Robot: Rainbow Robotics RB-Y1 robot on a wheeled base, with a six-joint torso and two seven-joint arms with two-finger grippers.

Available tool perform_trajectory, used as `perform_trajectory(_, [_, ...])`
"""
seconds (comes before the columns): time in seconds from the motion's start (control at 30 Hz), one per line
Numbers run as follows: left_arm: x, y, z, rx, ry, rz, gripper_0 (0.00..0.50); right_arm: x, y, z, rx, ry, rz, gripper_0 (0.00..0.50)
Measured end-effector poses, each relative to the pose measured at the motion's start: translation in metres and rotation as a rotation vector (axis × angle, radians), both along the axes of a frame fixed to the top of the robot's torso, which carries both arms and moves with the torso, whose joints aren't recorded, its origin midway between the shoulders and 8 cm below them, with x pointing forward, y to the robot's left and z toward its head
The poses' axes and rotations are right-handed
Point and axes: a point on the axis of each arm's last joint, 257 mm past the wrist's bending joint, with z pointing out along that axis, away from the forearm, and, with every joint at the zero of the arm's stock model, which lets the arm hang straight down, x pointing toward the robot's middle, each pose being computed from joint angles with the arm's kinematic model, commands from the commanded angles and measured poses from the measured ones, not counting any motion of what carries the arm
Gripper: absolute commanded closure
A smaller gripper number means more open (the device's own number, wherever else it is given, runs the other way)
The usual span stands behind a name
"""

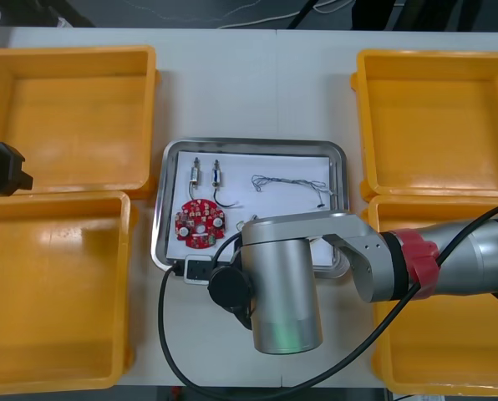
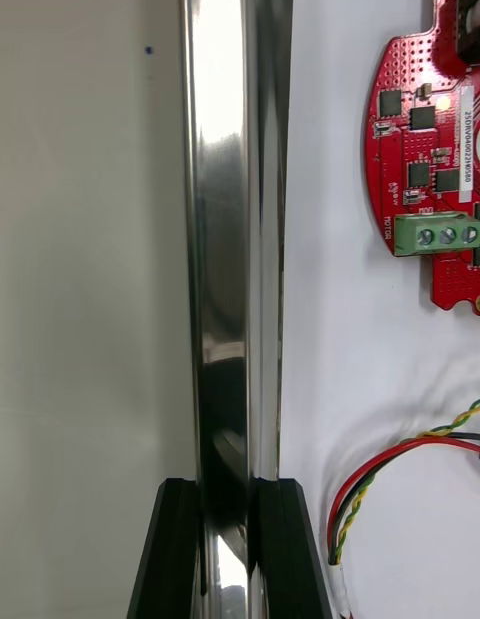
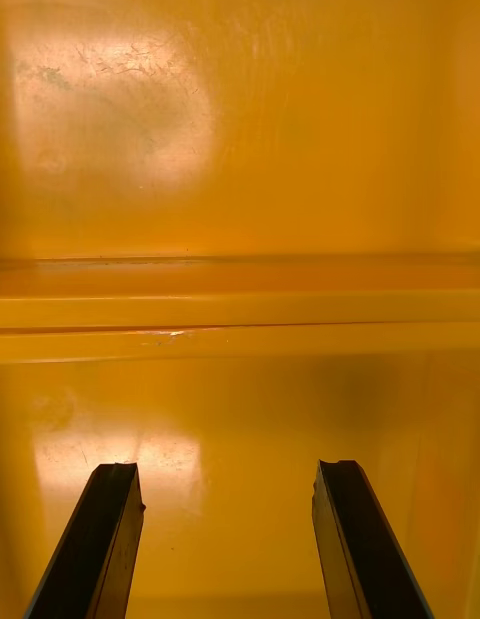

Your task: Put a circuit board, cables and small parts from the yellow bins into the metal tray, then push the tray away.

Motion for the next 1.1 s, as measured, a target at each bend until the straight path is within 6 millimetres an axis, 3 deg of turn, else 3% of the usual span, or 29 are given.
perform_trajectory(0.63, [0.000,0.000,0.000,0.000,0.000,0.000,0.000,0.059,-0.010,0.036,0.019,-0.114,-0.016,0.500])
perform_trajectory(1.1, [0.000,0.000,0.000,0.000,0.000,0.000,0.000,0.099,0.012,0.052,0.122,-0.162,0.011,0.500])
